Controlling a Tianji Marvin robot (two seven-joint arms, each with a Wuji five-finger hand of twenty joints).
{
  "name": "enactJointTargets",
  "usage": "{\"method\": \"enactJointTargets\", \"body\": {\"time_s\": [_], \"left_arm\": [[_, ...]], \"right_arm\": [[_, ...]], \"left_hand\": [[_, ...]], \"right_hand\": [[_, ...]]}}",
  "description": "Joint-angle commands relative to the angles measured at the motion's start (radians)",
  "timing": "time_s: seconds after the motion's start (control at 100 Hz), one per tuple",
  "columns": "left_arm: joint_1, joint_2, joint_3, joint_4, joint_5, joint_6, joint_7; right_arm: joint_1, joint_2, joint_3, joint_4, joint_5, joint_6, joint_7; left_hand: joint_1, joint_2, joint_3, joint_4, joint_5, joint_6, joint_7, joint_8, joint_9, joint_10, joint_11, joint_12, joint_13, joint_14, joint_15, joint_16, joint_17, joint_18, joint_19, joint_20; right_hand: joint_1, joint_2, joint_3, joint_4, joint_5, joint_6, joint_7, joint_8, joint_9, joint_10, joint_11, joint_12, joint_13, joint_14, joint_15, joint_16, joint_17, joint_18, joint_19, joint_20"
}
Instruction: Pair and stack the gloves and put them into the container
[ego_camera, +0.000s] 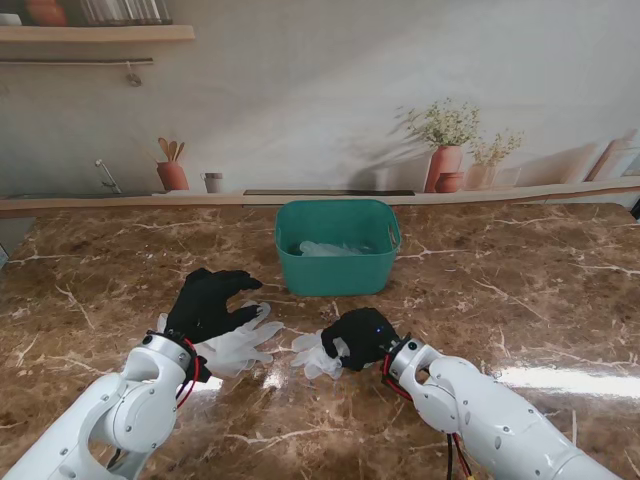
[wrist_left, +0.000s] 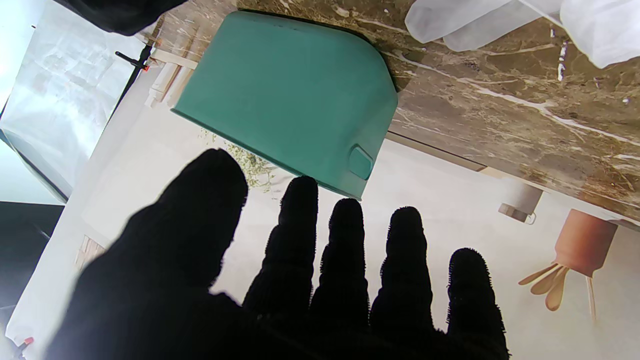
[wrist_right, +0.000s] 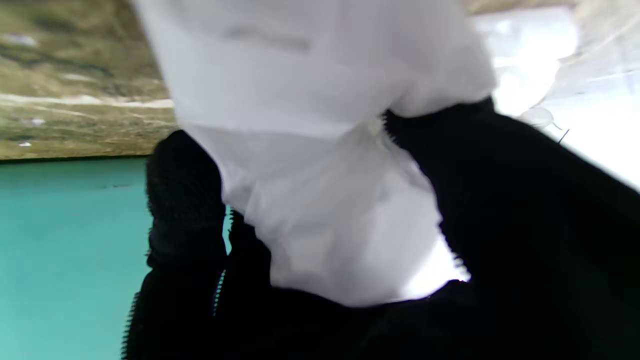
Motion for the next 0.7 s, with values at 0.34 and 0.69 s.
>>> {"method": "enactJointTargets", "body": {"time_s": [0.34,0.69], "left_arm": [[0.011,-0.002,0.003,0.006,-0.005,-0.004,0.008],[0.017,-0.003,0.0,0.004,-0.009,-0.007,0.013]], "right_arm": [[-0.167,0.008,0.282,-0.274,-0.07,-0.039,0.05],[-0.059,-0.004,0.39,-0.413,-0.07,0.007,0.126]], "left_hand": [[0.008,0.051,-0.052,0.03,0.023,-0.023,-0.002,0.005,0.002,-0.027,-0.024,-0.012,-0.019,-0.044,-0.039,-0.011,-0.02,0.004,-0.052,0.015],[0.01,0.057,-0.062,0.031,0.02,-0.024,-0.006,0.005,0.001,-0.027,-0.026,-0.013,-0.02,-0.044,-0.042,-0.013,-0.019,0.003,-0.062,0.023]], "right_hand": [[0.144,-0.025,0.026,0.107,0.063,0.009,0.029,-0.079,0.08,-0.013,0.098,0.07,0.099,0.009,0.171,0.066,0.086,-0.028,0.08,-0.008],[0.136,-0.007,0.026,0.11,0.055,0.0,0.034,-0.082,0.076,-0.022,0.096,0.076,0.096,0.002,0.174,0.061,0.083,-0.037,0.076,-0.011]]}}
